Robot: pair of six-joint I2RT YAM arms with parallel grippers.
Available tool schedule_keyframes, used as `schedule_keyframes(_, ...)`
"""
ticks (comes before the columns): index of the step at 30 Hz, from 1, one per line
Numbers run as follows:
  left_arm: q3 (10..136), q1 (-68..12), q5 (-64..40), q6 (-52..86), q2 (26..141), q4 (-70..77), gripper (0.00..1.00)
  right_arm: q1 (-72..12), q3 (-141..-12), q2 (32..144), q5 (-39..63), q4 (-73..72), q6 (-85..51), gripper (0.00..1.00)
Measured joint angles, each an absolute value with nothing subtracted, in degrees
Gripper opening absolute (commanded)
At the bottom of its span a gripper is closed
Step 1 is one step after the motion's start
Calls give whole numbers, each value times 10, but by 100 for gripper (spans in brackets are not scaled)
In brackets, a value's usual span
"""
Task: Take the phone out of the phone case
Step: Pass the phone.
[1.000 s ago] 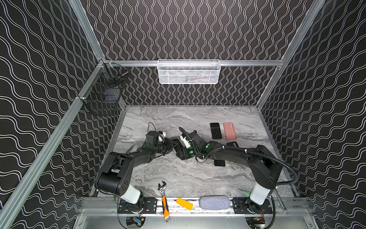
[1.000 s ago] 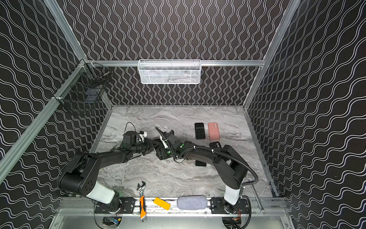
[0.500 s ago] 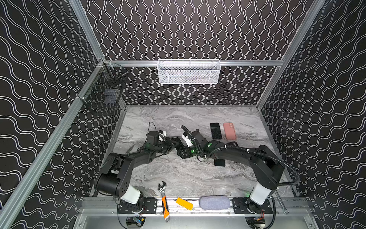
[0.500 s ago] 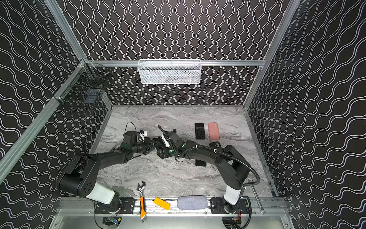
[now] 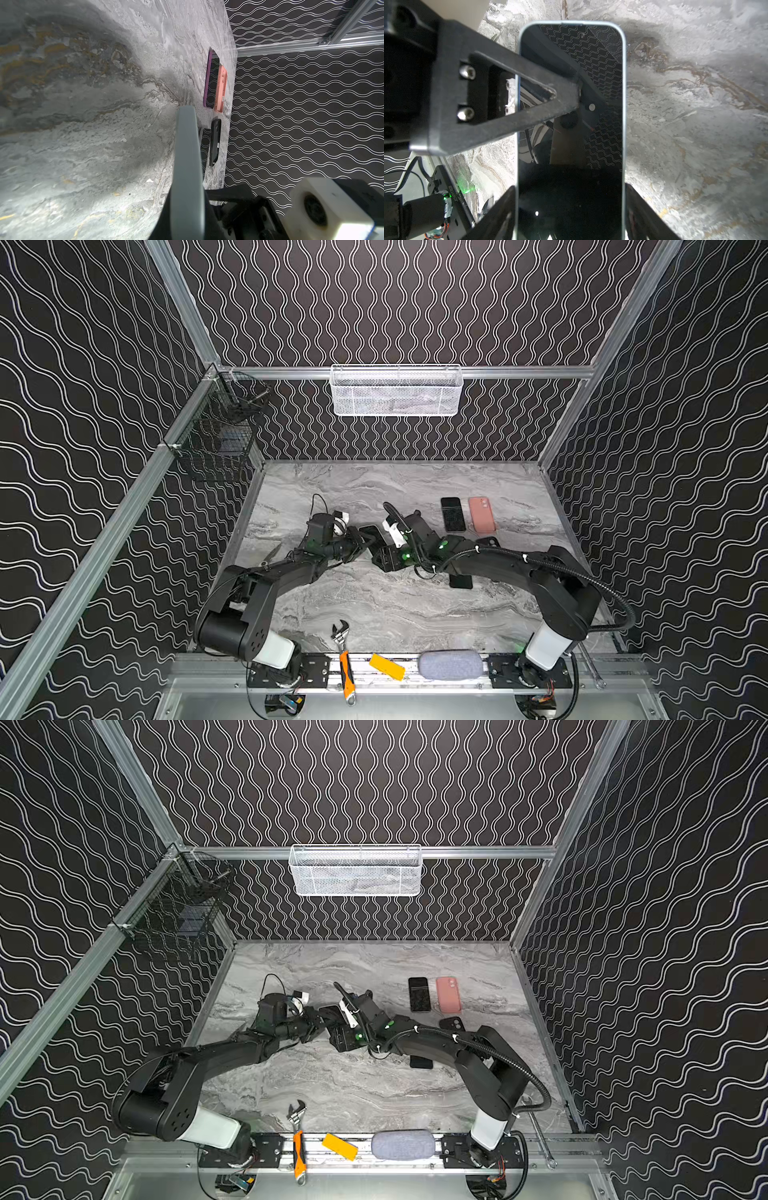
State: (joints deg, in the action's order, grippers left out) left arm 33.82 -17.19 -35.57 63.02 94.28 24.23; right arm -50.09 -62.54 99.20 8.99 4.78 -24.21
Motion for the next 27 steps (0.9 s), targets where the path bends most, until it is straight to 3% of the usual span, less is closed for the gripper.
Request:
schedule_keyframes(4,341,-173,-358,637,936,242,0,-498,-617,978,88,40,-242,86)
schedule_keyframes(9,358,-173,-366,646,925,243,0,-493,-595,935,63,36,-245,99)
schedule_keyframes(27,449,-173,-360,674,889,274,0,-443,-543,647,-79,25,-211,100)
